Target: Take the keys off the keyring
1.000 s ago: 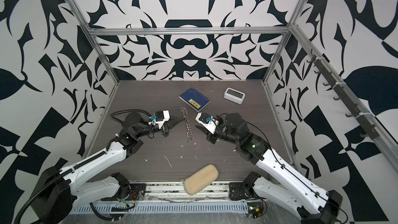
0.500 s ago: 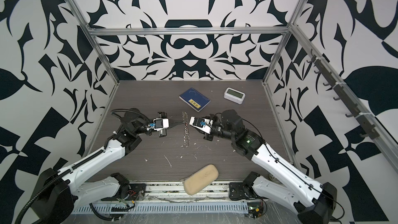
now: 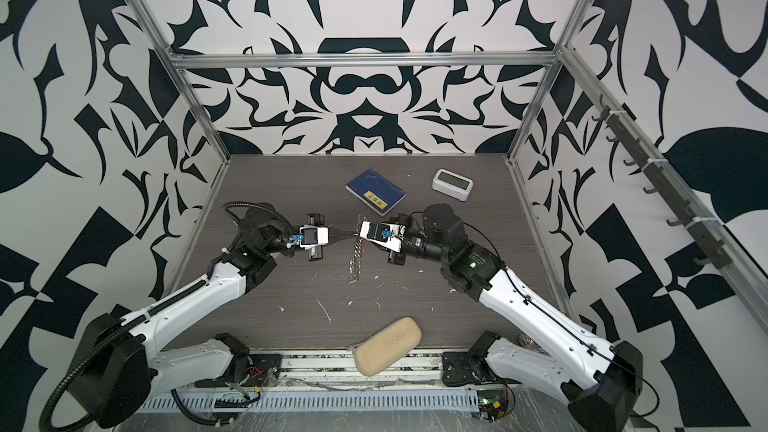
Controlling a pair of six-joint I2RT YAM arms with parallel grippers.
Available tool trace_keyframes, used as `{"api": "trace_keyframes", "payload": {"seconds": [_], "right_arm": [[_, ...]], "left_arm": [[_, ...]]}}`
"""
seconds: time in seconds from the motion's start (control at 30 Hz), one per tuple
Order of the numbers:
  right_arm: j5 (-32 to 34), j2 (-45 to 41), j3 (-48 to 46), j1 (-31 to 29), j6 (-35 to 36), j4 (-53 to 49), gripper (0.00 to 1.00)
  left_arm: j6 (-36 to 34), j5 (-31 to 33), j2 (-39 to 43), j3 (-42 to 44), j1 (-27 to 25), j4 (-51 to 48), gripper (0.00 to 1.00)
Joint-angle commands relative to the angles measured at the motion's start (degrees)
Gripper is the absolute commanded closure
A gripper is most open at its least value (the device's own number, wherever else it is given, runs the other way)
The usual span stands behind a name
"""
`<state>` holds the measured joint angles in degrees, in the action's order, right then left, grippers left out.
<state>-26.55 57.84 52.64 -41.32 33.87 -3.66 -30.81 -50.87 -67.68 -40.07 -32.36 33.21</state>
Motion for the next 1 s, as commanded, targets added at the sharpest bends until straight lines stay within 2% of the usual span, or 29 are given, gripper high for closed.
{"api": "trace_keyframes", "payload": {"seconds": [0.0, 0.37, 0.43, 0.57, 0.7, 0.73, 0.77, 0.87, 0.97], "right_arm": [[-1.6, 0.4, 2.4, -0.1, -0.3, 2.4, 0.81], [-1.4, 2.9, 3.7, -0.1, 0.5, 0.7, 0.8], [-0.9, 3.2, 3.7, -0.1, 0.9, 0.8, 0.84], [-1.1, 3.6, 4.3, -0.1, 1.3, 0.8, 1.0], [-0.9, 3.7, 4.7, -0.1, 2.1, 0.2, 1.0], [-0.4, 3.7, 4.9, -0.1, 2.3, -0.1, 1.0], [0.1, 3.6, 4.8, -0.1, 2.8, -0.3, 1.0], [1.2, 3.3, 4.8, -0.1, 3.9, -0.7, 1.0], [1.3, 3.3, 4.9, -0.1, 4.0, -0.6, 1.0]], "left_arm": [[1.1, -1.9, -0.4, -1.8, 0.3, 4.4, 1.0], [3.1, -2.6, -1.7, -1.6, 1.1, 8.1, 1.0], [3.2, -2.9, -2.0, -1.8, 1.1, 8.3, 1.0], [3.5, -3.3, -2.5, -2.0, 1.1, 8.5, 1.0], [3.1, -3.4, -2.9, -2.4, 1.2, 7.8, 1.0], [2.9, -3.4, -2.9, -2.4, 1.2, 7.7, 0.99], [2.8, -3.2, -2.9, -2.3, 1.3, 7.7, 0.93], [3.0, -3.3, -3.0, -2.6, 1.5, 7.1, 0.83], [3.1, -3.8, -3.2, -3.2, 1.5, 6.1, 0.77]]}}
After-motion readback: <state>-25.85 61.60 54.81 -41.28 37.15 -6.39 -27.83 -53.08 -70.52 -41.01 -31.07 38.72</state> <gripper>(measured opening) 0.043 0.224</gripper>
